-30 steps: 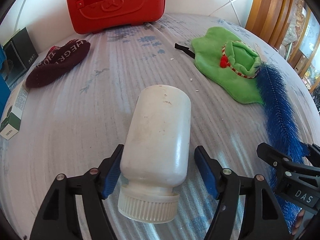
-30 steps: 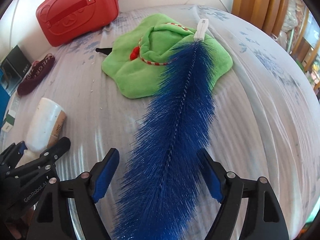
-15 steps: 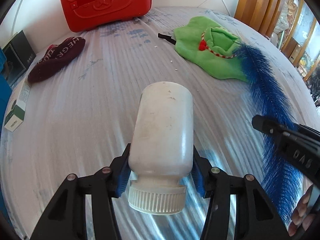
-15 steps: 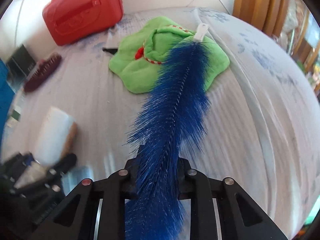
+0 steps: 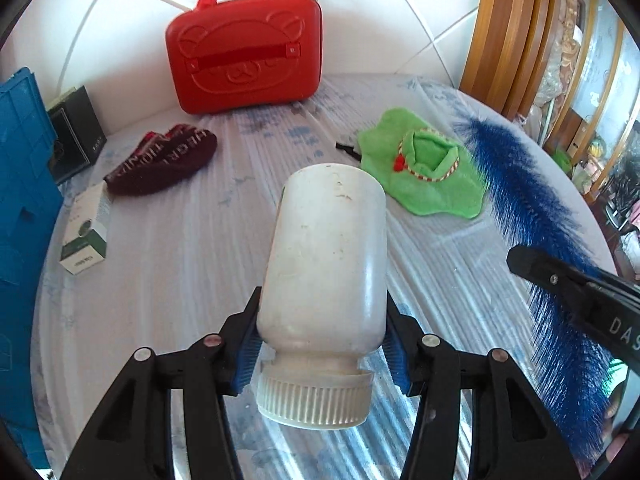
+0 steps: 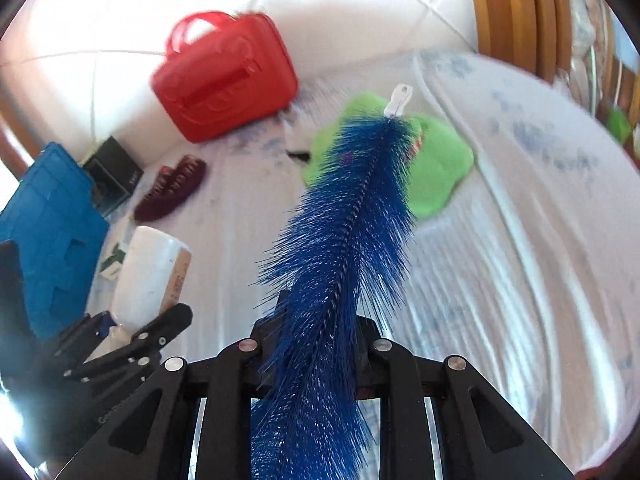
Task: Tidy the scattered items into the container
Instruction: 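Lift the pill bottle with the left gripper and the duster with the right gripper, then carry the pill bottle and duster with both grippers over the blue crate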
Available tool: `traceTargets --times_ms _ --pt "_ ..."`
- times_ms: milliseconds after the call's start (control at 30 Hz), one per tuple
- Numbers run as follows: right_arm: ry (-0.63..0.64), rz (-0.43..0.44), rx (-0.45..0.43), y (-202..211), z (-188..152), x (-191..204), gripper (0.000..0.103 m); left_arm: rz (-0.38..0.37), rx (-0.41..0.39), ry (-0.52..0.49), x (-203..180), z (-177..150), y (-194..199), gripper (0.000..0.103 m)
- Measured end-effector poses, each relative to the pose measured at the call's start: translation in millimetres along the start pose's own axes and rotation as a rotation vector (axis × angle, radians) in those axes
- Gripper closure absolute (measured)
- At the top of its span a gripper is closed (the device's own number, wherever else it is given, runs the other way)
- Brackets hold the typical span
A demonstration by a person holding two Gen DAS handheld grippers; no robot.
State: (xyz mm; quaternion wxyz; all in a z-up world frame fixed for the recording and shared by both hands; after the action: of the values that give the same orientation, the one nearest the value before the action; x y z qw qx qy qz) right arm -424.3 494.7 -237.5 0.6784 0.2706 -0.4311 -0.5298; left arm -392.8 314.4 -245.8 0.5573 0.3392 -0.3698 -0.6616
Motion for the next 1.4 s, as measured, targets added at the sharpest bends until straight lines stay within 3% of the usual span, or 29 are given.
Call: traceTargets --times_ms 267,567,800,1067,1400 --pt "0.056 -0.032 -0.117 57 14 45 0.082 -0.013 -0.121 0.0 24 6 64 0.051" --pt "0.085 -0.045 -0.152 90 0 78 0.082 -0.024 -0.195 -0.005 42 -7 114 0.051" --pt "0.159 0.018 -0.175 112 -7 92 0.082 0.035 -0.233 0.044 42 -27 144 0.051" --pt "0.262 0.072 -0.139 131 -29 98 0.082 0.105 -0.223 0.122 29 -58 172 0.051" --pt "0.367 0.124 -0.146 152 -52 149 0.082 0.158 -0.287 0.168 56 -92 226 0.051"
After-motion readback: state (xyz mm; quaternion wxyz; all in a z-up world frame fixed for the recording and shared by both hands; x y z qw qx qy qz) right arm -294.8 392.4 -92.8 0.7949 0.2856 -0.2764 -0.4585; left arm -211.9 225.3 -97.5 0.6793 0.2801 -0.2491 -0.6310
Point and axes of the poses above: each gripper's, at about its wrist camera, not at the fingertips, and y roughly against the way its jaws point, x to its left, z to its top, the point moved 3 cm from there along -y, roughly the way its jaws point, and after that the axes turned 7 degrees about x, right-handed, at the moved point
